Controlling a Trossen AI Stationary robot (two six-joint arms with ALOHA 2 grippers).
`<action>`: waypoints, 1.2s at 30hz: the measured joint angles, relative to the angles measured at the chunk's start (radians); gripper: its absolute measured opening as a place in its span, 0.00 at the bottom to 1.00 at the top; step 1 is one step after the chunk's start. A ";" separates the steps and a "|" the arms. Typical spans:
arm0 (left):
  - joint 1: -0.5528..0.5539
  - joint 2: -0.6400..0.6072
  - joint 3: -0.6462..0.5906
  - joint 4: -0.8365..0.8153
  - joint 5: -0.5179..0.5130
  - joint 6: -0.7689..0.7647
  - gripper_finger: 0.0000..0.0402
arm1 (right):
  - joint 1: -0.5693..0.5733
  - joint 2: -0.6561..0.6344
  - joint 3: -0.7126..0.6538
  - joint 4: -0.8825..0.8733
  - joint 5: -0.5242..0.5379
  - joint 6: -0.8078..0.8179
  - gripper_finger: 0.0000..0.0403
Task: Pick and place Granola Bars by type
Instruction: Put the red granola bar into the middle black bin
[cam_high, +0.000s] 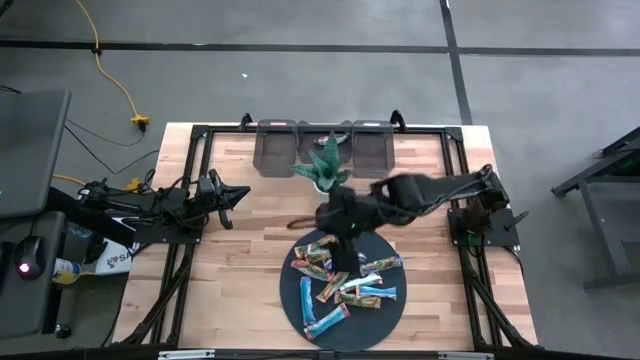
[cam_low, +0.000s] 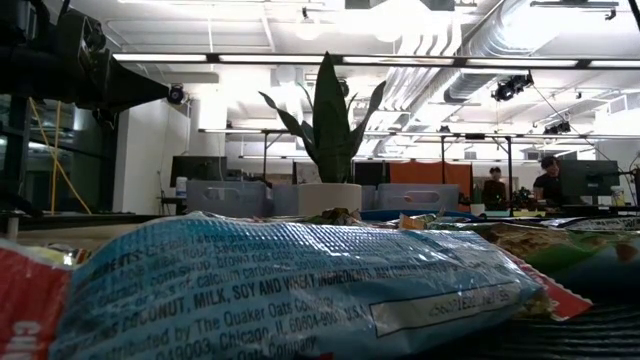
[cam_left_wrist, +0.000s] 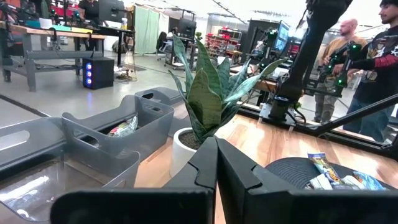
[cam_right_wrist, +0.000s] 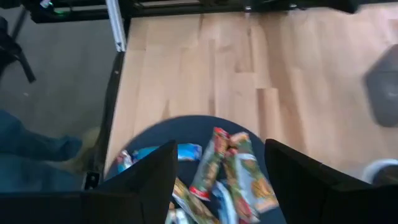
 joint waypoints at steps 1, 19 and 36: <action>0.000 0.000 0.000 0.000 0.000 0.000 0.00 | 0.008 0.001 -0.030 0.041 -0.002 0.007 0.56; 0.000 0.000 0.000 0.000 0.000 0.000 0.00 | 0.040 0.002 -0.496 0.617 -0.004 -0.080 0.56; 0.000 0.000 0.000 0.000 0.000 0.000 0.00 | 0.093 0.017 -0.673 0.615 -0.077 -0.156 0.56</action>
